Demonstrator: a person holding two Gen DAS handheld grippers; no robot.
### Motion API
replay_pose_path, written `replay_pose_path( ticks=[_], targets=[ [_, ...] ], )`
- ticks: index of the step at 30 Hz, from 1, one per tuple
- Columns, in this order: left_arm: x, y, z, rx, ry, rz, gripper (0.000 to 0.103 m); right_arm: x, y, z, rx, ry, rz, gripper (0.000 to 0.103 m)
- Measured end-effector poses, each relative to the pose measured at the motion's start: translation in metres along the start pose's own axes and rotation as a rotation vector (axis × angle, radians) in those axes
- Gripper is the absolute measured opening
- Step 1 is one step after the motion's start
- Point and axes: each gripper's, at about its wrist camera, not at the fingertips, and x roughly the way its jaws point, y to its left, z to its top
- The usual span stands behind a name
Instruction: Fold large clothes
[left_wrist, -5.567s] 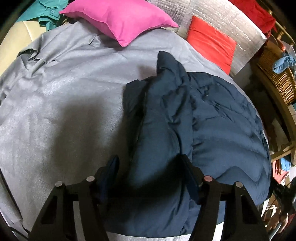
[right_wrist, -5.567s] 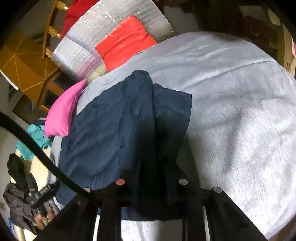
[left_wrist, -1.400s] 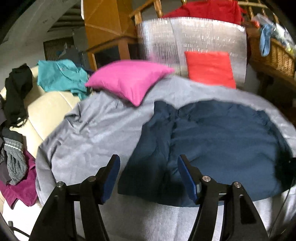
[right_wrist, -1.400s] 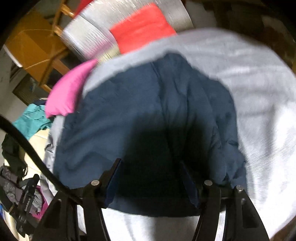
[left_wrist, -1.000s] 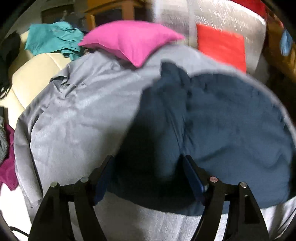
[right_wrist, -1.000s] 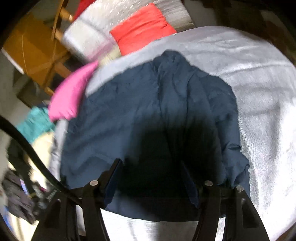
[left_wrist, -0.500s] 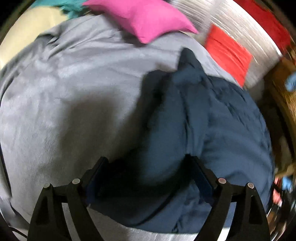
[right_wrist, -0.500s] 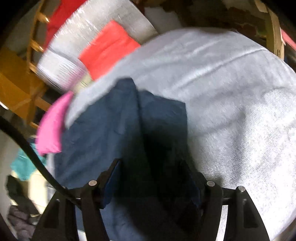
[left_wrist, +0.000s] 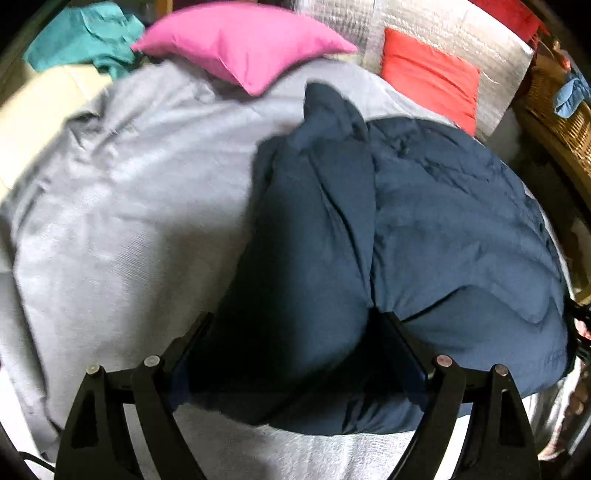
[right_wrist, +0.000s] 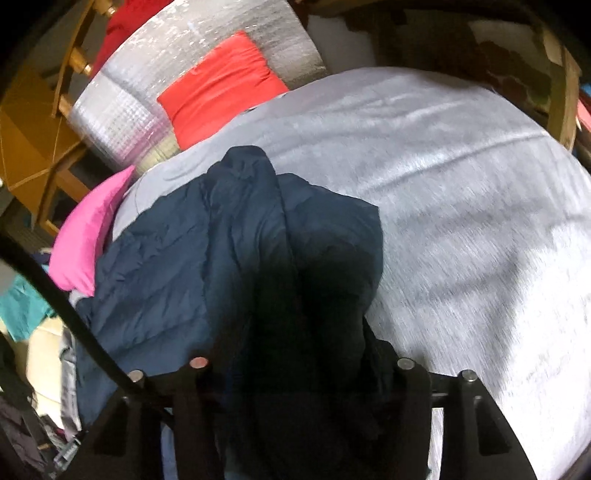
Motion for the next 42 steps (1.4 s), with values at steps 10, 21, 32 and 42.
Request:
replay_pose_path(
  ticks=[10,21,32,42],
  targets=[
    [-0.109,-0.033,-0.014,0.16,-0.286,0.172,0.09,-0.093,0.023,-0.049,-0.15,-0.206,-0.017,0.076],
    [-0.207,-0.034,-0.013,0.121,-0.449,0.18,0.091,-0.192,0.077,-0.106,-0.374,-0.34,-0.012,0.085],
    [-0.295,-0.036,-0.044,0.101,-0.622,0.17,0.099,-0.286,0.108,-0.14,-0.446,-0.481,0.01,0.089],
    [-0.344,-0.038,-0.064,0.115,-0.712,0.151,0.101,-0.333,0.127,-0.159,-0.453,-0.542,-0.002,0.089]
  ],
)
